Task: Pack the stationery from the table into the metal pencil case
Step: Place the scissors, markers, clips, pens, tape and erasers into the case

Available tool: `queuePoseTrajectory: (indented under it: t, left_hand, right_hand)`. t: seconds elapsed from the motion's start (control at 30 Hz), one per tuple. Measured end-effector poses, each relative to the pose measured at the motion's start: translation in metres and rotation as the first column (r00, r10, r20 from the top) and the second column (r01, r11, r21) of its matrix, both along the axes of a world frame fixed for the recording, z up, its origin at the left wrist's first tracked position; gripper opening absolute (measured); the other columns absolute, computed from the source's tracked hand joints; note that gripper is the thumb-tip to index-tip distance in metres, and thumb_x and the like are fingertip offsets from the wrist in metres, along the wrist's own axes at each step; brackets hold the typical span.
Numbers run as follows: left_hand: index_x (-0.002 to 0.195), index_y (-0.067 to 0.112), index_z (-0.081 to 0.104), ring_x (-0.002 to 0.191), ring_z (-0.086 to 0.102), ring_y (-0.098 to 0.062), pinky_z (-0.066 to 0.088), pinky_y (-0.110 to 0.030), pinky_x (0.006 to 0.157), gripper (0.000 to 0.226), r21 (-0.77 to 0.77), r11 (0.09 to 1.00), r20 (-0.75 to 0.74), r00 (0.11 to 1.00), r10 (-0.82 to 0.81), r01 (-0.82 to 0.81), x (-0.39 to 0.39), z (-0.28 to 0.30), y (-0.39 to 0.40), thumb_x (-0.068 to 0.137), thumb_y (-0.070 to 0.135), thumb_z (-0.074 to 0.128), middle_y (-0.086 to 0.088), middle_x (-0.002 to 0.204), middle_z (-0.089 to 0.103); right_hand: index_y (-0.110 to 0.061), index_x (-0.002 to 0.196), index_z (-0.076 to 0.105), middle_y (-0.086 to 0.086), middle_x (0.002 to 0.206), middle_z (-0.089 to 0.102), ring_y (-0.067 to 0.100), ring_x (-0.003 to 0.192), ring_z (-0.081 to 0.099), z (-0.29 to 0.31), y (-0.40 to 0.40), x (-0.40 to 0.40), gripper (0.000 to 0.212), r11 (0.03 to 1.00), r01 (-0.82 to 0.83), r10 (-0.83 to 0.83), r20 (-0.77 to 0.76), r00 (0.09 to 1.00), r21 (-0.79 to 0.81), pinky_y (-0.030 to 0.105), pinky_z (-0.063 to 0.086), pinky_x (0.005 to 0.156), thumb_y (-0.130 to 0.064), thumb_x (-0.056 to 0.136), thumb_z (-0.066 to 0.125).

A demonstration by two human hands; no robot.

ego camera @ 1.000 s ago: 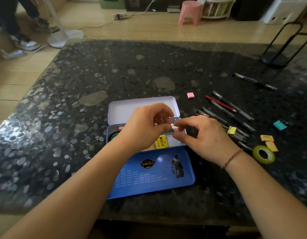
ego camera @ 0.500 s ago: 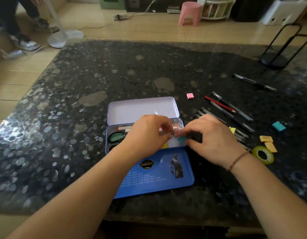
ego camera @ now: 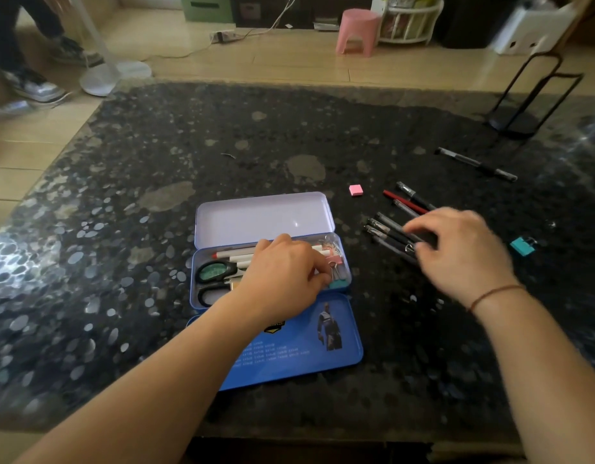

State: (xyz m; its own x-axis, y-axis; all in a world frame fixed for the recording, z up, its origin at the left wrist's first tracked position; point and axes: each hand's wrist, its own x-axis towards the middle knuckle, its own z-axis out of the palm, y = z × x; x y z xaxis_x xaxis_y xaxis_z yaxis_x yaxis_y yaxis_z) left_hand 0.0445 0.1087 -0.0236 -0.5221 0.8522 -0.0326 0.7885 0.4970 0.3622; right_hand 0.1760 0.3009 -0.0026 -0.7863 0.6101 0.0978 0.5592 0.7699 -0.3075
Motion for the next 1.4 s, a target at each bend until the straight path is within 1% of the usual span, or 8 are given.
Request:
queuePoseTrajectory:
  t: [0.23,0.43,0.6,0.7,0.93,1.1,1.23,1.4]
  left_hand:
    - [0.098,0.033,0.069,0.094,0.047,-0.018,0.036,-0.036,0.084,0.021,0.009,1.0,-0.03,0.999,0.019,-0.019,0.001,-0.003,0.004,0.092,0.035,0.049,0.007,0.094,0.065]
    - [0.097,0.032,0.07,0.092,0.048,-0.018,0.037,-0.036,0.082,0.021,0.031,0.998,-0.035,0.998,0.05,-0.049,-0.008,-0.001,-0.004,0.091,0.031,0.05,0.009,0.088,0.062]
    - [0.087,0.031,0.071,0.081,0.052,-0.019,0.046,-0.038,0.076,0.014,0.093,0.981,0.003,0.985,0.17,-0.17,-0.031,0.004,-0.018,0.087,0.029,0.057,0.011,0.074,0.055]
    - [0.088,0.029,0.071,0.081,0.053,-0.019,0.048,-0.04,0.076,0.014,0.118,0.976,0.011,0.983,0.182,-0.182,-0.034,0.006,-0.021,0.087,0.027,0.057,0.01,0.076,0.059]
    - [0.095,0.032,0.068,0.082,0.056,-0.019,0.047,-0.038,0.077,0.017,0.103,0.989,0.004,0.994,0.108,-0.108,-0.028,0.0,-0.023,0.081,0.035,0.061,0.013,0.075,0.052]
    - [0.102,0.036,0.064,0.082,0.048,-0.016,0.038,-0.034,0.073,0.03,0.034,0.998,-0.01,0.999,0.05,-0.05,-0.036,0.009,-0.03,0.074,0.041,0.071,0.012,0.079,0.051]
    - [0.109,0.041,0.064,0.084,0.043,-0.012,0.034,-0.033,0.076,0.034,0.036,0.994,-0.043,0.994,-0.103,0.104,-0.025,0.013,-0.021,0.075,0.039,0.072,0.014,0.084,0.048]
    - [0.106,0.041,0.066,0.092,0.048,-0.014,0.036,-0.035,0.082,0.031,0.0,0.995,-0.097,0.99,-0.103,0.103,-0.024,0.007,-0.018,0.076,0.047,0.071,0.013,0.094,0.056]
  right_hand:
    - [-0.03,0.113,0.064,-0.002,0.111,0.057,0.019,0.096,0.054,-0.002,0.015,0.017,0.033,0.982,0.182,-0.165,0.265,0.95,-0.041,0.028,0.04,0.067,-0.041,0.082,0.067]
    - [-0.031,0.087,0.059,-0.004,0.087,0.056,0.015,0.08,0.049,0.006,0.009,0.014,0.013,0.981,0.175,-0.165,0.116,0.979,-0.084,0.027,0.038,0.067,-0.024,0.083,0.07]
    - [-0.018,0.096,0.073,0.002,0.094,0.061,0.01,0.085,0.053,0.006,-0.027,-0.016,0.021,0.953,-0.297,0.271,-0.264,0.926,-0.065,0.013,0.038,0.079,-0.003,0.081,0.068]
    - [-0.015,0.102,0.072,0.003,0.094,0.06,0.016,0.083,0.058,-0.01,-0.058,-0.042,0.029,0.842,-0.529,0.497,-0.228,0.837,-0.105,0.027,0.05,0.077,0.004,0.082,0.062]
    - [-0.017,0.109,0.068,0.004,0.088,0.067,0.025,0.087,0.053,-0.035,-0.068,-0.062,0.039,0.815,-0.577,0.579,-0.107,0.809,0.051,0.043,0.049,0.072,0.002,0.077,0.061]
    - [-0.019,0.094,0.069,-0.001,0.088,0.065,0.021,0.084,0.054,-0.025,-0.064,-0.058,0.012,0.91,-0.403,0.415,-0.266,0.87,0.1,0.037,0.047,0.072,-0.022,0.082,0.065]
    - [-0.016,0.1,0.069,0.006,0.099,0.066,0.024,0.094,0.059,-0.004,0.013,-0.001,0.017,0.996,0.058,-0.029,-0.365,0.931,0.067,0.032,0.045,0.085,-0.013,0.084,0.063]
    - [-0.016,0.126,0.058,0.013,0.133,0.054,0.034,0.124,0.046,-0.019,0.086,0.059,0.038,0.893,0.441,-0.445,0.024,0.895,0.094,0.044,0.033,0.106,-0.009,0.088,0.057]
